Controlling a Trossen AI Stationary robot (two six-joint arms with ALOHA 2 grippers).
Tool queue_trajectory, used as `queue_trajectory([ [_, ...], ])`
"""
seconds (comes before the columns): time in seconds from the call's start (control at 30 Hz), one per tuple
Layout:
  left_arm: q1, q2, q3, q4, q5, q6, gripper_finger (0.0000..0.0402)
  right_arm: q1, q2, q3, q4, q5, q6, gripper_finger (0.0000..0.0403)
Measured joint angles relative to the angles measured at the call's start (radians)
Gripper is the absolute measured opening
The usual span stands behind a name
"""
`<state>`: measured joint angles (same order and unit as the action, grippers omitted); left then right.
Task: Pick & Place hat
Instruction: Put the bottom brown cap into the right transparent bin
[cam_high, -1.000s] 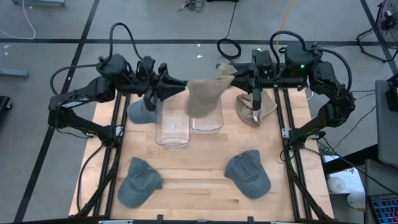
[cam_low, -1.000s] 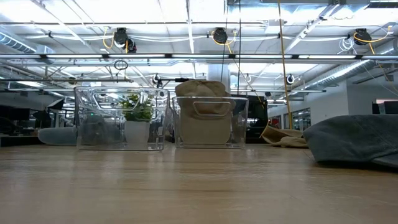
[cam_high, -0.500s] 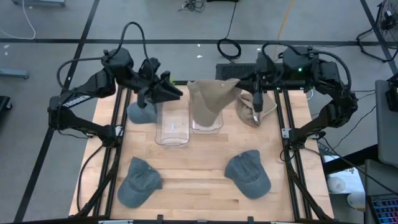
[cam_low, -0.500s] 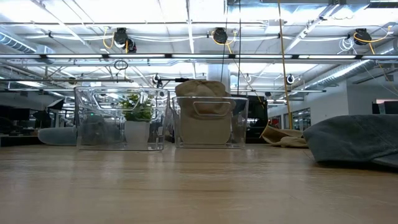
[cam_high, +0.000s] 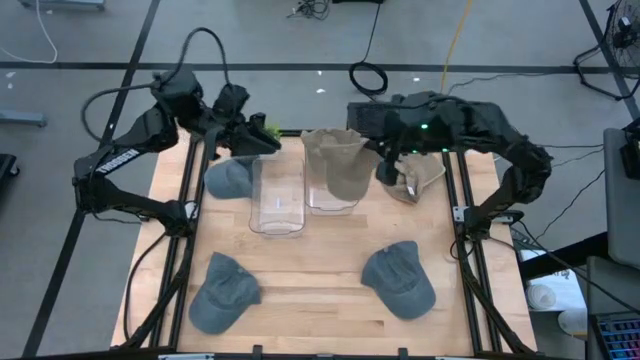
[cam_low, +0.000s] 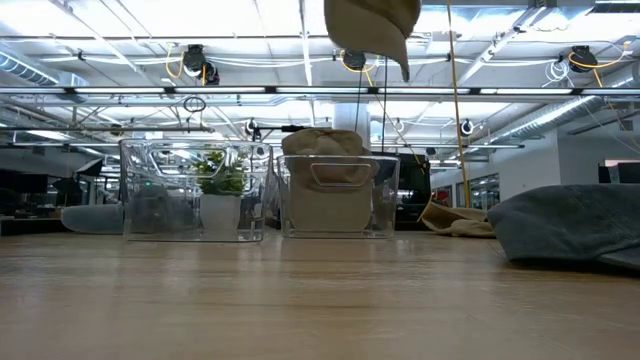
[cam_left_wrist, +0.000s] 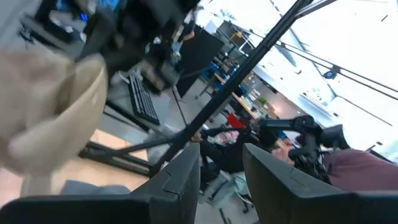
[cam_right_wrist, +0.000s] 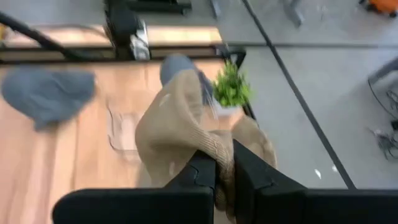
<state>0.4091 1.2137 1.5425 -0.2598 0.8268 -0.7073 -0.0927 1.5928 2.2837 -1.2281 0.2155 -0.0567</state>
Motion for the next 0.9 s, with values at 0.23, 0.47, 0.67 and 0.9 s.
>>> queue_trajectory([
  [0.23,0.071,-0.095,0.000,-0.003,0.005,0.098,0.0129,-0.006,0.042,0.000,-0.003,0.016,-0.024,0.0008],
  [0.47,0.094,-0.179,0.000,-0.059,0.006,0.169,0.0129,-0.006,0.062,0.001,0.007,0.104,-0.088,0.0008],
  [0.67,0.104,-0.209,0.000,-0.149,-0.012,0.189,0.0129,-0.006,0.114,0.000,0.005,0.177,-0.167,0.0008],
  [0.9,0.104,-0.214,0.000,-0.229,-0.012,0.194,0.0129,-0.022,0.186,0.000,0.008,0.230,-0.202,0.0008],
])
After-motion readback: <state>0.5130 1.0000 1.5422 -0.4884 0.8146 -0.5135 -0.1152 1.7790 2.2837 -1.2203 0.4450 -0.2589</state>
